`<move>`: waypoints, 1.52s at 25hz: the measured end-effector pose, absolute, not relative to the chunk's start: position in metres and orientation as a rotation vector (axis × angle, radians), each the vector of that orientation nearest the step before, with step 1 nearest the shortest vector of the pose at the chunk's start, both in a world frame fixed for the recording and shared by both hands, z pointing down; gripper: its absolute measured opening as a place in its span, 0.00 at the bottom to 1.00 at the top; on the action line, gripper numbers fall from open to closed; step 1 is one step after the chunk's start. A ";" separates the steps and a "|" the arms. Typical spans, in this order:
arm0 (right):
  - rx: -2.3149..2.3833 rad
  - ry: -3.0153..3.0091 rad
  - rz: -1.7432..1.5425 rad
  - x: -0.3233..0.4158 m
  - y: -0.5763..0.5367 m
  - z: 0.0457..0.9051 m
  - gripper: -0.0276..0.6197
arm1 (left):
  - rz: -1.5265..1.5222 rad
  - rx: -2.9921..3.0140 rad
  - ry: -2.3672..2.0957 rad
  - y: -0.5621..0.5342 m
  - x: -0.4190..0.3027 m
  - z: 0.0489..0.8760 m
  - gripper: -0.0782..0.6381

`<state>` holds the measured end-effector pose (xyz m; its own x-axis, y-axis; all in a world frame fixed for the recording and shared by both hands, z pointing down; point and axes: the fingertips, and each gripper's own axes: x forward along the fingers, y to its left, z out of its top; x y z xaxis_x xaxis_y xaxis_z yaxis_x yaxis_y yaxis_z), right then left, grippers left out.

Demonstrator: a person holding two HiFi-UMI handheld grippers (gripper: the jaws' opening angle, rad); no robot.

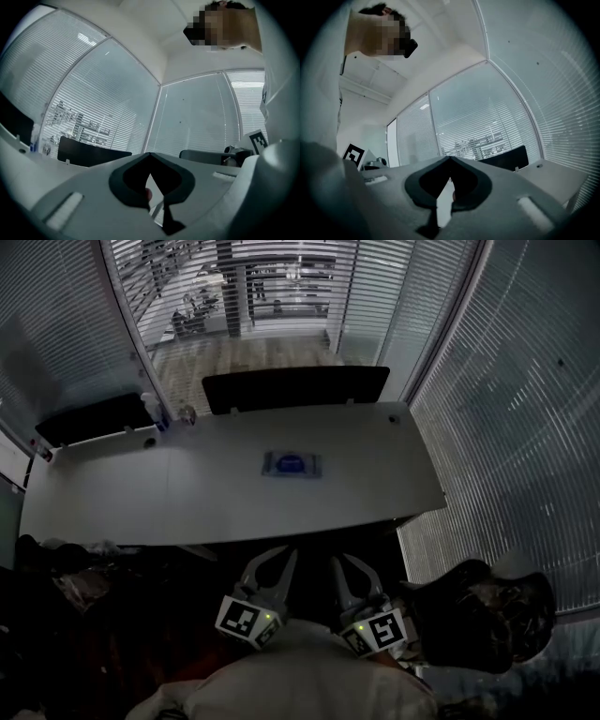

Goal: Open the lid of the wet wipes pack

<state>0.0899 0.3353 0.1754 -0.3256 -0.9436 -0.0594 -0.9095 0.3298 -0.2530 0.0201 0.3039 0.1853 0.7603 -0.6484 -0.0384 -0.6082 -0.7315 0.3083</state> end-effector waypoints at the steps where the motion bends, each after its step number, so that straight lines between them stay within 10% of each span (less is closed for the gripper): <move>1: -1.694 2.398 -0.260 0.089 0.327 0.176 0.04 | -0.205 2.676 -0.983 0.295 0.018 0.188 0.11; 38: -1.757 2.449 -0.285 0.046 0.032 0.176 0.04 | -0.172 2.676 -0.910 0.014 -0.017 0.189 0.11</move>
<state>0.0458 0.0325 0.1763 -0.3220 -0.9466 0.0166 -0.9251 0.3108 -0.2183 -0.0169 0.0142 0.1892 0.7911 -0.6116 -0.0143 -0.5744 -0.7506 0.3266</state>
